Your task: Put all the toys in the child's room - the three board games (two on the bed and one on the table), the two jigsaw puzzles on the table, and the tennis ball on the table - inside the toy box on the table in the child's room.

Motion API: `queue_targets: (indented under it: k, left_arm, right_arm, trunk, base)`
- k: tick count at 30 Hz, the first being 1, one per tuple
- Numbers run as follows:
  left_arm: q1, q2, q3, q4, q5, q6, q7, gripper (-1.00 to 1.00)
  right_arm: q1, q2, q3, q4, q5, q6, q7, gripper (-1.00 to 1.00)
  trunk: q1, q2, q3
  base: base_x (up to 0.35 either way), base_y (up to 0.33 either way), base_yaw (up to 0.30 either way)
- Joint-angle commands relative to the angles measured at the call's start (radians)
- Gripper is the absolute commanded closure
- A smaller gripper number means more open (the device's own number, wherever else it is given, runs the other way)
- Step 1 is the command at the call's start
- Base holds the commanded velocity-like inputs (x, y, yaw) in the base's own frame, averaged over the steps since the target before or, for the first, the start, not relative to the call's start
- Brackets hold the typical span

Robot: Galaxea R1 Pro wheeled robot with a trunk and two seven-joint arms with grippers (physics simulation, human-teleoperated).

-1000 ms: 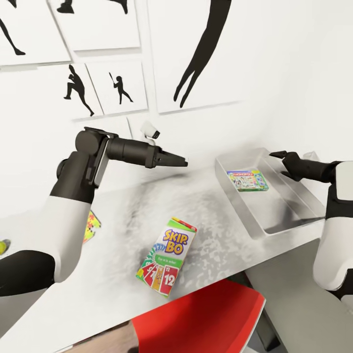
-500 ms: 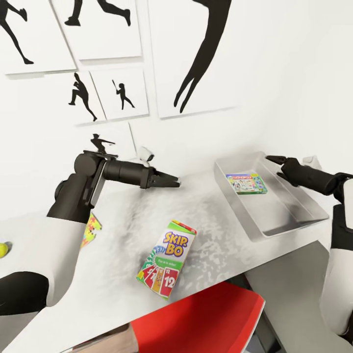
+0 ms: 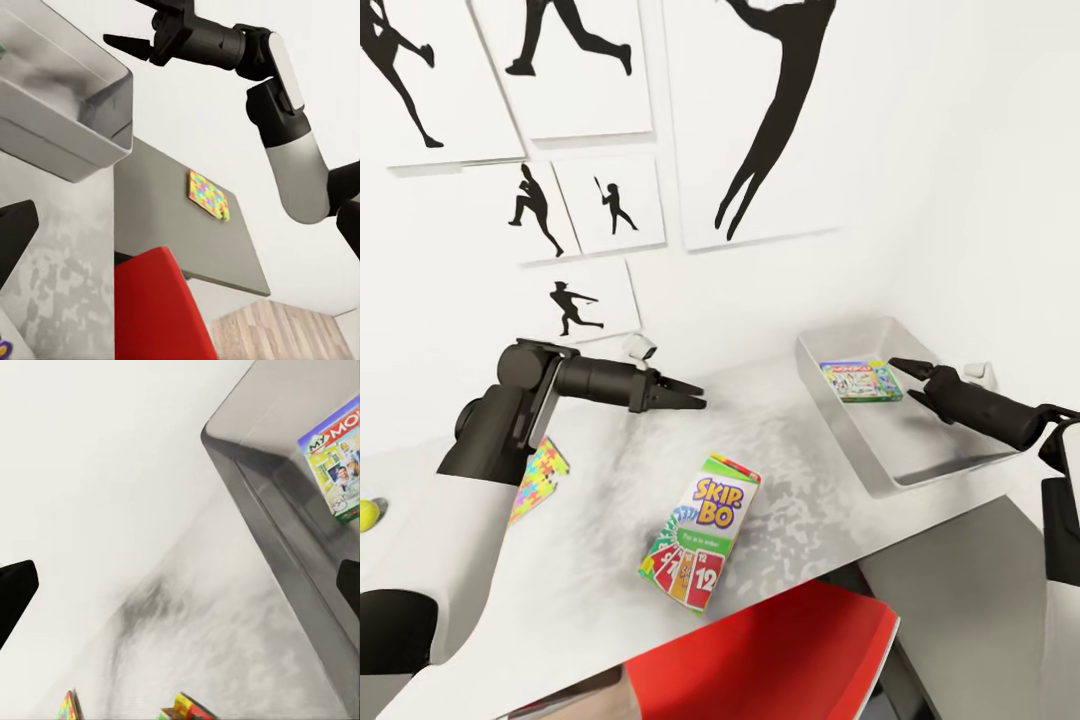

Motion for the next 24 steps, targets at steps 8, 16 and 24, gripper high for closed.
queue_targets:
  k: [8,16,24]
  left_arm:
    - [0.035,0.026,0.017,0.0,-0.003,0.011,-0.004,-1.0]
    - [0.068,0.037,0.075,0.0,-0.002,0.011,-0.004,-1.0]
    - [0.112,0.047,0.114,0.0,-0.001,0.011,-0.004,-1.0]
  right_arm:
    - [0.092,-0.012,-0.013,-0.026,-0.164,0.004,-0.01,-1.0]
    - [0.202,-0.07,-0.048,-0.031,-0.319,0.004,0.013,-1.0]
    - [0.291,-0.079,-0.06,-0.032,-0.345,0.004,0.136,-1.0]
  trunk:
    - [0.001,-0.002,0.012]
    - [0.001,-0.002,0.025]
    - [0.001,-0.002,0.038]
  base:
    - [0.0,0.0,0.0]
    - [0.0,0.0,0.0]
    - [0.0,0.0,0.0]
